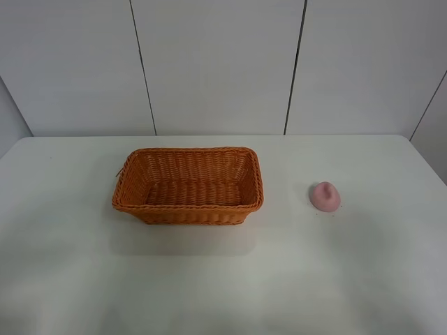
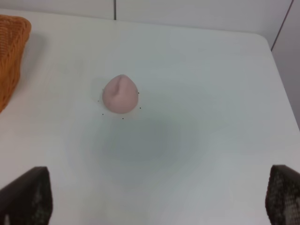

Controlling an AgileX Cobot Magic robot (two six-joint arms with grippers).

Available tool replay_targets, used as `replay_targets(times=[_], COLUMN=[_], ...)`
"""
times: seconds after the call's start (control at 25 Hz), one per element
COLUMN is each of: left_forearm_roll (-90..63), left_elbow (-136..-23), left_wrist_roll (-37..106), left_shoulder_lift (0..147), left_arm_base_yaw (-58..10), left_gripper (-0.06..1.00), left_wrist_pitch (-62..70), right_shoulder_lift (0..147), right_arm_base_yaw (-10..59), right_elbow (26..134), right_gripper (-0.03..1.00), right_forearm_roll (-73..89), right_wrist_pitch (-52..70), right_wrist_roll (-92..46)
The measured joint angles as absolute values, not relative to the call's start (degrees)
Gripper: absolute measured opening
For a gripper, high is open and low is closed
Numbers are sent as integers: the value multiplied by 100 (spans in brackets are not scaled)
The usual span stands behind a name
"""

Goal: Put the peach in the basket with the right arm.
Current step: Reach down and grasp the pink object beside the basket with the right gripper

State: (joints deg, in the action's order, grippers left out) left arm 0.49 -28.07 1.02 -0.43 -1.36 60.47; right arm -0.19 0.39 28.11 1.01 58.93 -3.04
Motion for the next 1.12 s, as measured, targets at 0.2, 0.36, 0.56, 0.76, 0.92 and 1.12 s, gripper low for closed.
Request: replay_targets(times=[0.2, 0.36, 0.56, 0.76, 0.92, 1.12], left_forearm_roll=[49, 49, 49, 49, 49, 49], left_elbow=[-2807, -2807, -2807, -2807, -2807, -2807], left_wrist_roll=[102, 102, 102, 102, 102, 102], left_shoulder_lift=[-43, -43, -43, -43, -43, -43], left_arm_base_yaw=[-136, -136, -136, -136, -136, -136], left_gripper=[99, 99, 99, 99, 99, 99], left_wrist_pitch=[6047, 6047, 6047, 6047, 6047, 6047], right_shoulder_lift=[-19, -19, 270, 2028, 3812, 6131], right_arm_base_yaw=[39, 39, 39, 39, 39, 39], right_elbow=[2811, 2811, 2912, 3457, 4026, 4944], right_gripper=[70, 70, 70, 70, 70, 70], right_forearm_roll=[101, 107, 70, 57, 76, 95], right_wrist_pitch=[5893, 5893, 5785, 5448, 5192, 4985], right_wrist_roll=[-304, -304, -304, -304, -304, -304])
